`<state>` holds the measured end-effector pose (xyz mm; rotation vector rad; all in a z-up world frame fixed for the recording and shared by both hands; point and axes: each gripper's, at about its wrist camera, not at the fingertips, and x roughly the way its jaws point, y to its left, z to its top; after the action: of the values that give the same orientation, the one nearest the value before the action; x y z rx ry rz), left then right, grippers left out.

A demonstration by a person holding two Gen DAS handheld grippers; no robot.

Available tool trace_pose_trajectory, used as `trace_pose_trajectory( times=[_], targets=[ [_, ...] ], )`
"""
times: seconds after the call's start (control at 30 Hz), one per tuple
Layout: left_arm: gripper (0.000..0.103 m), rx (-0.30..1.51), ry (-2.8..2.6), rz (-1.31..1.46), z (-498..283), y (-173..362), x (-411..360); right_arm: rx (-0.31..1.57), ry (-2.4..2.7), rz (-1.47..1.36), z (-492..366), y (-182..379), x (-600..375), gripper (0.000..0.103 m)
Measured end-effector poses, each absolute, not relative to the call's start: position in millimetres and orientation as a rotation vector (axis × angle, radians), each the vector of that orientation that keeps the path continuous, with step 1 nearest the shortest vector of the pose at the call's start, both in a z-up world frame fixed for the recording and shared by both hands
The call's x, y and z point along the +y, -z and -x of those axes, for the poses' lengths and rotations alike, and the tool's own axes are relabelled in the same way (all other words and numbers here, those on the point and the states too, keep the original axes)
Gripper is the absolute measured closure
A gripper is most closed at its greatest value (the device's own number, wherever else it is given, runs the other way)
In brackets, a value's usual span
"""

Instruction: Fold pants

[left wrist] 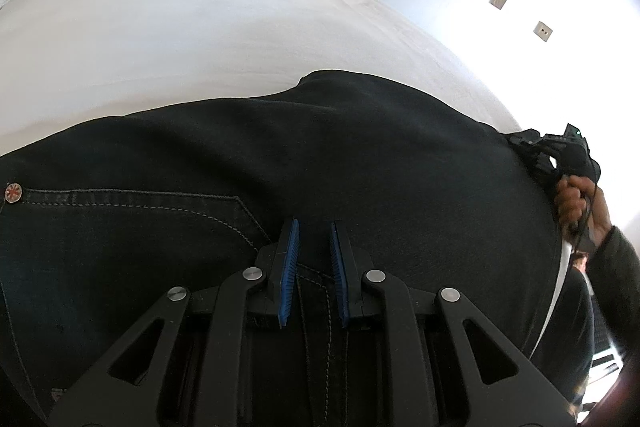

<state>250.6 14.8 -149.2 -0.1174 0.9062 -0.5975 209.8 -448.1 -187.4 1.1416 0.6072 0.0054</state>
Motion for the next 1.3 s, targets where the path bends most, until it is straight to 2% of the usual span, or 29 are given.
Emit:
trace_pose_trajectory(
  times=[0.17, 0.23, 0.4, 0.5, 0.6, 0.67, 0.73, 0.83, 0.93, 1.0, 1.3],
  targets=[
    [0.087, 0.906, 0.598, 0.117, -251, 149, 15, 0.515, 0.230, -1.132, -179, 159, -508, 0.103],
    [0.087, 0.905, 0.597, 0.117, -251, 150, 14, 0.498, 0.392, -1.100, -154, 141, -512, 0.097],
    [0.087, 0.904, 0.594, 0.115, -251, 151, 12, 0.518, 0.058, -1.047, -154, 111, -404, 0.098],
    [0.087, 0.898, 0.579, 0.091, -248, 149, 10, 0.635, -0.190, -1.055, -173, 124, -309, 0.097],
    [0.087, 0.894, 0.553, 0.054, -245, 145, 3, 0.808, -0.298, -1.057, -195, 166, -246, 0.097],
    [0.087, 0.910, 0.522, 0.025, -244, 139, -3, 0.855, -0.277, -1.047, -195, 189, -247, 0.103],
    [0.087, 0.936, 0.508, 0.015, -242, 121, -21, 0.814, -0.283, -1.090, -189, 193, -259, 0.103],
    [0.086, 0.863, 0.642, -0.039, -233, 96, -74, 0.784, -0.201, -1.105, -188, 191, -290, 0.103],
    [0.086, 0.889, 0.738, -0.153, -236, 106, -128, 0.750, -0.174, -1.114, -158, 189, -312, 0.103],
    [0.086, 0.907, 0.750, -0.186, -242, 119, -136, 0.732, -0.143, -1.079, -147, 184, -324, 0.103],
    [0.087, 0.944, 0.628, 0.102, -293, 131, 10, 0.645, -0.042, -1.110, -117, 186, -394, 0.103]
  ],
)
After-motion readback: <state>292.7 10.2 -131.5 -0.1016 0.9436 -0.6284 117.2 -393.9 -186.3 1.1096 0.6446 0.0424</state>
